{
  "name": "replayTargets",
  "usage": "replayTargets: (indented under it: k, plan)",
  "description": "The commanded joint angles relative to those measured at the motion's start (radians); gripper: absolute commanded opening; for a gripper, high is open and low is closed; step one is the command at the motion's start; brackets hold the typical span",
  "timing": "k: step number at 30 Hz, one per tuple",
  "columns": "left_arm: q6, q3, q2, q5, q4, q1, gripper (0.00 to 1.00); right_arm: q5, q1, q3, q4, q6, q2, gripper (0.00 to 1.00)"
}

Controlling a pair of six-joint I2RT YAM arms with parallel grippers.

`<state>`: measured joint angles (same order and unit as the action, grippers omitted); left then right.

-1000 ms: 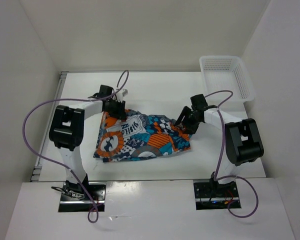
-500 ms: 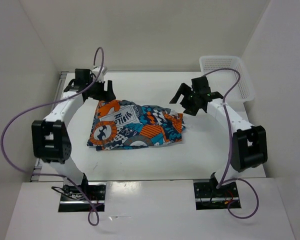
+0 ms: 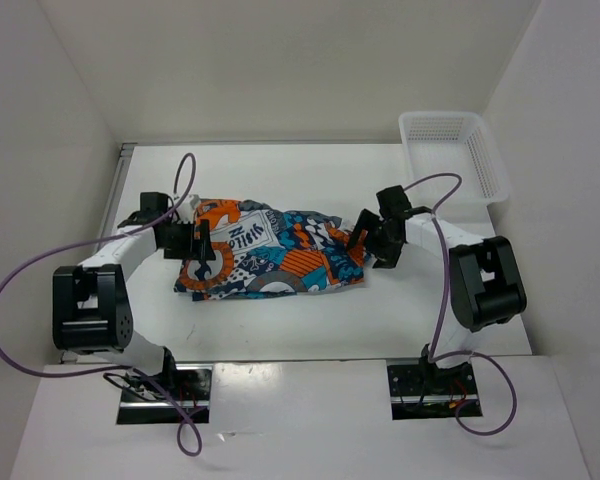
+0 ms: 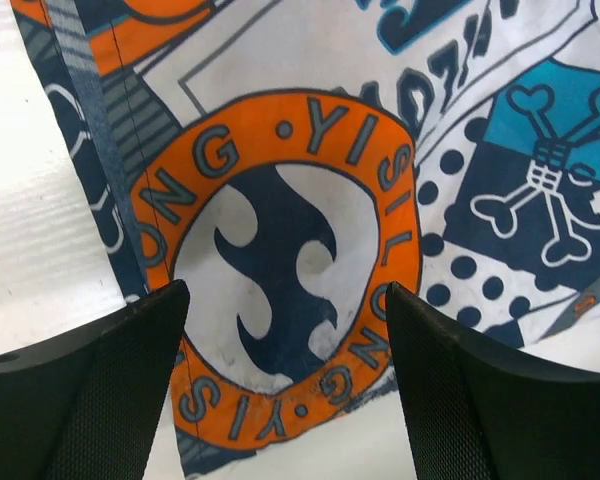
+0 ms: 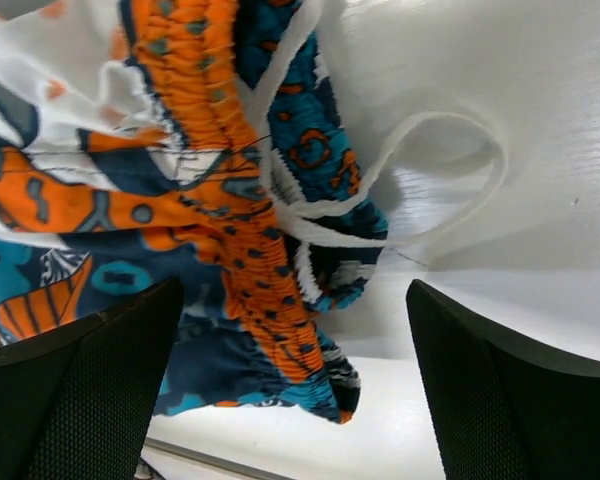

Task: Fold and stack the shorts
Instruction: Fold the shorts

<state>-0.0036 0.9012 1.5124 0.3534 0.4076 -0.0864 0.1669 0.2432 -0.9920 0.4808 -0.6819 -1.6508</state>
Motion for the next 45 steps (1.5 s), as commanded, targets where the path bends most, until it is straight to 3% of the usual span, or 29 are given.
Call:
replayTargets:
  k: [1,3,7,8,10,11,13,15,25,30,32,34,35,38,45]
  plan:
    - [0.004,-0.001,0.035,0.009,-0.065,-0.003,0.86,-0.032,-0.005,0.016,-0.074,0.004,-0.02,0.96]
    - [0.004,-0.015,0.069,0.018,-0.102,-0.003,0.86,-0.032,-0.015,0.016,-0.108,0.004,-0.053,0.92]
    - [0.004,-0.036,0.123,0.039,-0.142,-0.003,0.83,-0.047,-0.015,0.006,-0.16,-0.005,-0.082,0.74]
    - [0.004,-0.036,0.132,0.051,-0.151,-0.003,0.82,-0.059,-0.015,-0.017,-0.171,-0.005,-0.083,0.63]
    - [0.004,-0.045,0.141,0.065,-0.168,-0.003,0.81,-0.089,-0.015,-0.027,-0.171,-0.005,-0.083,0.49]
    - [0.004,-0.045,0.15,0.077,-0.168,-0.003,0.81,-0.111,-0.015,-0.052,-0.171,-0.005,-0.083,0.31]
    - [0.004,-0.036,0.176,0.108,-0.178,-0.003,0.79,-0.136,-0.015,-0.072,-0.131,-0.005,-0.083,0.09]
    - [0.004,-0.015,0.177,0.108,-0.178,0.029,0.78,-0.145,-0.015,-0.073,-0.107,0.004,-0.026,0.0]
    - [0.004,0.004,0.115,0.147,-0.178,0.203,0.77,-0.236,0.017,-0.195,0.111,0.071,0.203,0.0]
    - [0.004,0.065,0.043,0.145,-0.078,0.224,0.77,-0.296,0.154,-0.382,0.209,0.058,0.168,0.0]
    - [0.004,0.085,0.002,0.131,-0.05,0.185,0.75,-0.316,0.221,-0.446,0.231,0.033,0.145,0.0]
    - [0.004,0.085,-0.009,0.122,-0.027,0.149,0.66,-0.339,0.284,-0.488,0.254,0.012,0.109,0.0]
    - [0.004,0.085,-0.009,0.122,-0.027,0.111,0.43,-0.339,0.306,-0.526,0.266,0.012,0.099,0.0]
    - [0.004,0.076,0.002,0.122,-0.015,0.071,0.02,-0.348,0.382,-0.603,0.278,-0.015,0.048,0.0]
    - [0.004,0.054,-0.008,0.085,-0.015,0.013,0.0,-0.366,0.537,-0.78,0.315,-0.059,-0.096,0.0]
